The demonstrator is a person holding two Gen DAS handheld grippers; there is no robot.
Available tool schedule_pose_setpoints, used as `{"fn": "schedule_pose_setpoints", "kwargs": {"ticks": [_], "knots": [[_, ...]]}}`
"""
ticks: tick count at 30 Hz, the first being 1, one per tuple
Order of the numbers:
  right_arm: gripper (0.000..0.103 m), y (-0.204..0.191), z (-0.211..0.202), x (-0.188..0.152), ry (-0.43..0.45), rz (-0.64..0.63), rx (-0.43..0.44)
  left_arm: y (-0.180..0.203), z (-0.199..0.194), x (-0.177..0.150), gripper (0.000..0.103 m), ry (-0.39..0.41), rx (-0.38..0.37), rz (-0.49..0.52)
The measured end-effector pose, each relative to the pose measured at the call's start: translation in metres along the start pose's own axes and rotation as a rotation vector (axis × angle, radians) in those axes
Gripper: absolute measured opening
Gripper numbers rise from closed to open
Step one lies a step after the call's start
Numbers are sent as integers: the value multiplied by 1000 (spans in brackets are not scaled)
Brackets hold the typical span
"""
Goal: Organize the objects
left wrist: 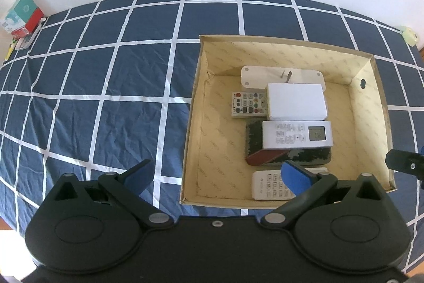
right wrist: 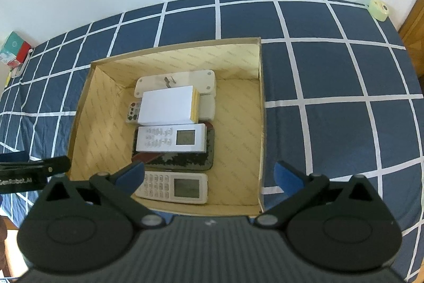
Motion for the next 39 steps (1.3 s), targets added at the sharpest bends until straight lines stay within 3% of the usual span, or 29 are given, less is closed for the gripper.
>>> {"fn": "schedule_pose_setpoints", "kwargs": {"ticks": [39], "knots": [[103, -5, -1, 0, 3, -14, -14, -1, 5, -1, 103, -15, -5, 9]]}}
Point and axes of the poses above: each gripper's, at about its wrist camera, not at the fingertips, and z roughly the way its jaws point, y to its right, x to its top, the point moved 7 cm from there along z, roughly the way its jaws point, and after that the axes turned 5 degrees about y, right-handed, at the moved point
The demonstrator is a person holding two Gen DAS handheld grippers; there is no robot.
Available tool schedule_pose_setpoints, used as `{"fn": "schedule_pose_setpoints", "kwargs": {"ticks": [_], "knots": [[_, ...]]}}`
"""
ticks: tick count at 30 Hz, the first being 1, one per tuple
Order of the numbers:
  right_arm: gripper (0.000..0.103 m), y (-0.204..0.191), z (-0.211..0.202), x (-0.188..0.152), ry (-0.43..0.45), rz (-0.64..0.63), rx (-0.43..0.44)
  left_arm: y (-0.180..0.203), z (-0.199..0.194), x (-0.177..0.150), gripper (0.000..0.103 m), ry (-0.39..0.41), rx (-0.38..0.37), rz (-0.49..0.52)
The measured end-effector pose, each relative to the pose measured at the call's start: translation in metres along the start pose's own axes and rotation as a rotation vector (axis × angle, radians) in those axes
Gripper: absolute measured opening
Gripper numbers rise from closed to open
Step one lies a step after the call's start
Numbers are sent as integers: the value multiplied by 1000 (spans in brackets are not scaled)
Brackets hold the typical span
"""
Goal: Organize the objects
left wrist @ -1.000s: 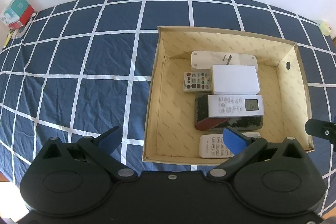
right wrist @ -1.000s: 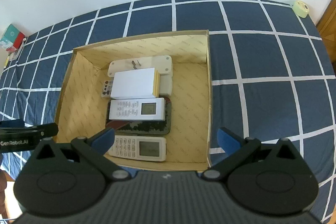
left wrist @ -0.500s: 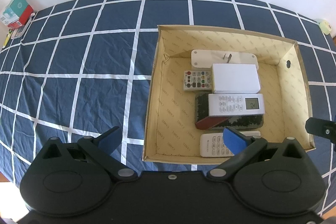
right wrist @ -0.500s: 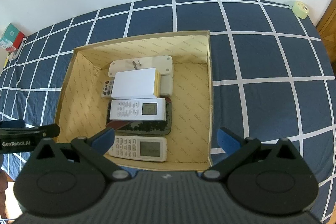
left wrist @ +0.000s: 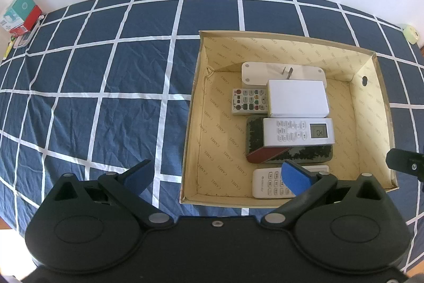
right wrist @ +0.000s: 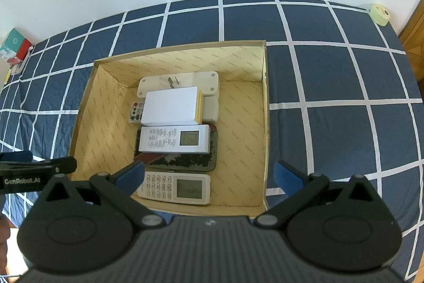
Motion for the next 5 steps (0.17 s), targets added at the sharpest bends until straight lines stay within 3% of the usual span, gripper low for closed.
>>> {"fn": "schedule_pose_setpoints", "kwargs": {"ticks": [5], "knots": [[103, -1, 0, 0, 0, -1, 1, 0, 1, -1, 103, -6, 3, 0]]}}
Point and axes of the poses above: each gripper's, at about its wrist camera, not at the fingertips, and z roughly the way its jaws point, y to its right, x to its top, the point moved 7 cm from there along z, roughly the way its jaws point, and after that the axes turned 5 degrees about y, right-handed, at the moved point
